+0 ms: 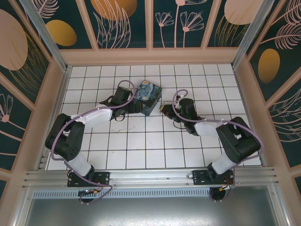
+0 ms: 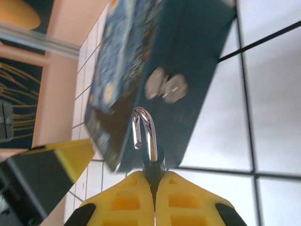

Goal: Unlock a padlock with a key

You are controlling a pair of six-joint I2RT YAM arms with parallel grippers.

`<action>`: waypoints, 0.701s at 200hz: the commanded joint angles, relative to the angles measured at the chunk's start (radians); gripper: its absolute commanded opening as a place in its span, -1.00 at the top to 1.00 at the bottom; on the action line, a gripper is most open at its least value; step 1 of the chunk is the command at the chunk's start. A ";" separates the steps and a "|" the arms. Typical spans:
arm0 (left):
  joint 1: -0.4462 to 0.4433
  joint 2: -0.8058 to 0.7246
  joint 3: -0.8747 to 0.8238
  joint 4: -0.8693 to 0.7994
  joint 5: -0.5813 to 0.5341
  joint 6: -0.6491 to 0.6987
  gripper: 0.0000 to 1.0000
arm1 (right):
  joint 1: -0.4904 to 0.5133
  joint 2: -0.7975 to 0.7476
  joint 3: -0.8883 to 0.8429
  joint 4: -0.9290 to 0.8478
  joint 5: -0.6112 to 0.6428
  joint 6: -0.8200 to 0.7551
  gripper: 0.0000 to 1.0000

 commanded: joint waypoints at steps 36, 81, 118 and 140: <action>0.003 -0.183 0.079 -0.129 0.031 -0.013 -0.97 | 0.283 -0.102 -0.087 -0.040 0.161 0.061 1.00; 0.004 -0.307 0.085 -0.181 0.025 -0.016 -0.97 | 0.416 0.062 -0.051 0.090 0.171 0.120 1.00; 0.003 -0.385 0.046 -0.203 0.018 -0.018 -0.97 | 0.404 0.128 -0.091 0.146 0.178 0.152 1.00; 0.003 -0.413 0.027 -0.208 0.001 -0.020 -0.97 | 0.385 0.087 -0.145 0.140 0.192 0.161 0.55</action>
